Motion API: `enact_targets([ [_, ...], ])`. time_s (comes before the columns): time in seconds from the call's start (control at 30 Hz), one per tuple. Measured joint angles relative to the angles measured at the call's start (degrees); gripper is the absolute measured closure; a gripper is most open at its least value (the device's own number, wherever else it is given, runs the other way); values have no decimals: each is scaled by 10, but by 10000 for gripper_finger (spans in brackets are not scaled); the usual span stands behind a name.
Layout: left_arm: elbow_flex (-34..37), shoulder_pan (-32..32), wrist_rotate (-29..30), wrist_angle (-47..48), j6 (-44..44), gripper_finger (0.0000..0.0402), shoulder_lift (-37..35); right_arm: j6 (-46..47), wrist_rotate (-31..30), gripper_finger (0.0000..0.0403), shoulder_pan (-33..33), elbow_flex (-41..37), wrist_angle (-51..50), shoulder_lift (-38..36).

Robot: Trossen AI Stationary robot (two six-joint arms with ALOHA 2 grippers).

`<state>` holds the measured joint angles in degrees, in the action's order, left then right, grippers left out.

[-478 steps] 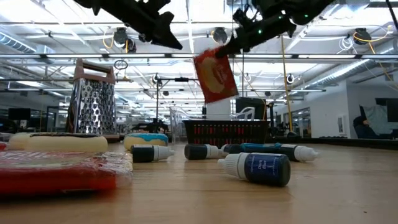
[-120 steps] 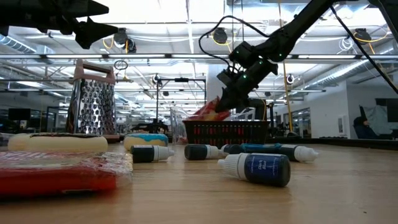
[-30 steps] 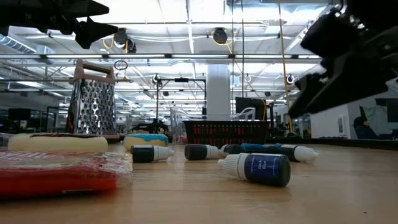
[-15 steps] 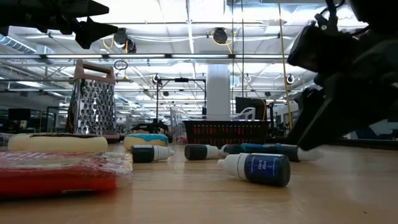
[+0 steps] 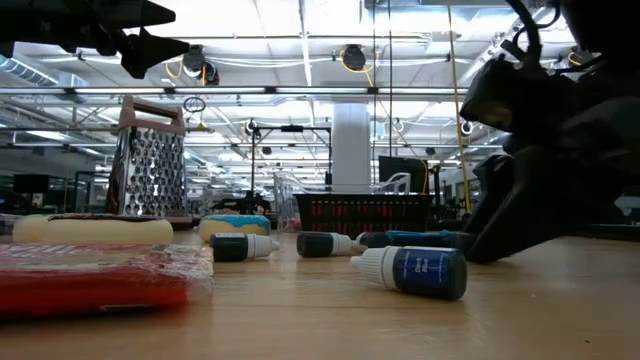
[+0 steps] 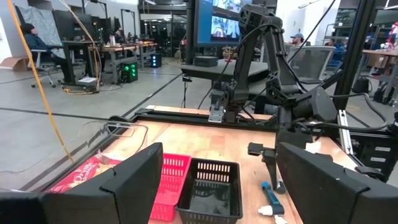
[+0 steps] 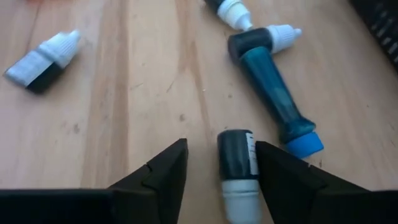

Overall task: Pick & Place Food Item
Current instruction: Put the green food coloring into the red bin

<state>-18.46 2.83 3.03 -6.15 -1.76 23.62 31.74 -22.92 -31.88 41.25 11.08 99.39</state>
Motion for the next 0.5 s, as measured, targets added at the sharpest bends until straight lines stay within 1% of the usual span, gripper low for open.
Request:
enact_targets([
  [0.13,0,0,0,0,0,91,0,-16,11,253,-1,-1,-5,-11],
  [0.5,0,0,0,0,0,91,0,-47,18,322,-1,-1,-7,-17],
])
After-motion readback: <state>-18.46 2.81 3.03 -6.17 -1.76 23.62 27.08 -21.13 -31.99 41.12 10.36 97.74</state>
